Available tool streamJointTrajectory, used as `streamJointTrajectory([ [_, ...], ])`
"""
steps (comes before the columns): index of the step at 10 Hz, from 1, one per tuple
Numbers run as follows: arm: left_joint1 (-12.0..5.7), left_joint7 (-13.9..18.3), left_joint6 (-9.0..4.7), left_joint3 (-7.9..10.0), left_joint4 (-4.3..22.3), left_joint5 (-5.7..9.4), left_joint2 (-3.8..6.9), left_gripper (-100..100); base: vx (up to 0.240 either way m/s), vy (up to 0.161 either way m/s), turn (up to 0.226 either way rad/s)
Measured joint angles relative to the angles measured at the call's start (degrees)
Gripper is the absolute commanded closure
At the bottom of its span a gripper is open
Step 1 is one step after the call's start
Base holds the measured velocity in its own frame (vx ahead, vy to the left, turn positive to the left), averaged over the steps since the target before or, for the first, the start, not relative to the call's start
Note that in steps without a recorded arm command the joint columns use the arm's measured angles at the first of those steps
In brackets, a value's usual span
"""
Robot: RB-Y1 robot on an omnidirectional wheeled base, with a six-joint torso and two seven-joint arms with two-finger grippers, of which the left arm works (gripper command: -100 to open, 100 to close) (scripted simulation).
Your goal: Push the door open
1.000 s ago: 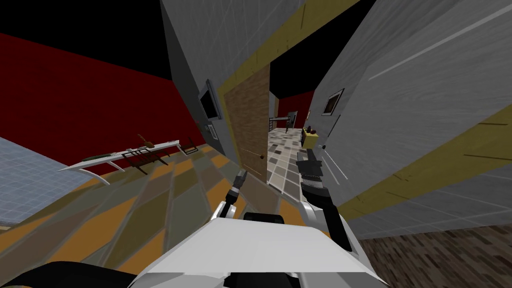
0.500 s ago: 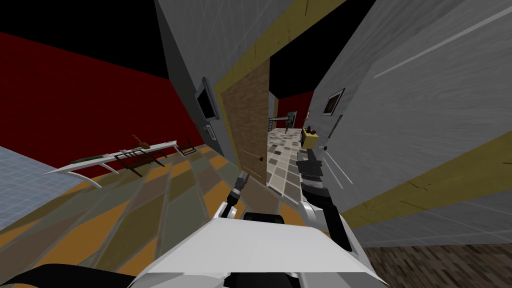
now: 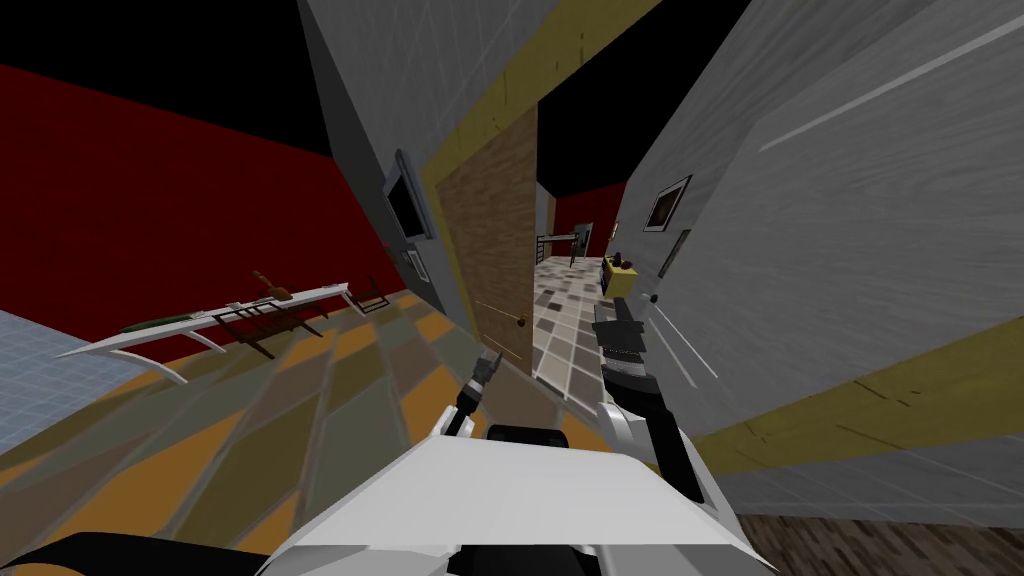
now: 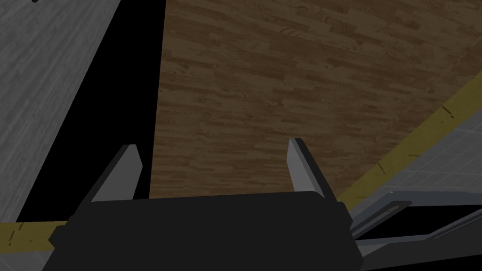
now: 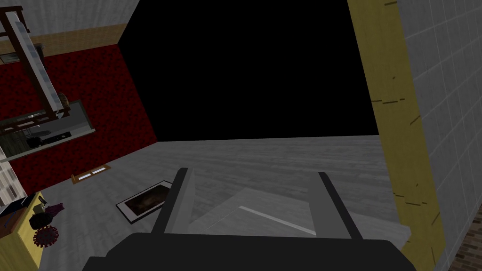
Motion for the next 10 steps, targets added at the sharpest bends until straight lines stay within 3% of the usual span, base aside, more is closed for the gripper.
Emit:
streamJointTrajectory([
  [4, -1.06, -3.77, -0.93, -0.27, 3.59, -2.19, 0.02, -100, 0.095, -0.01, -0.013],
  [10, -3.65, -10.82, -3.58, -0.4, 11.63, -5.8, -0.46, -100, 0.135, -0.016, -0.016],
])
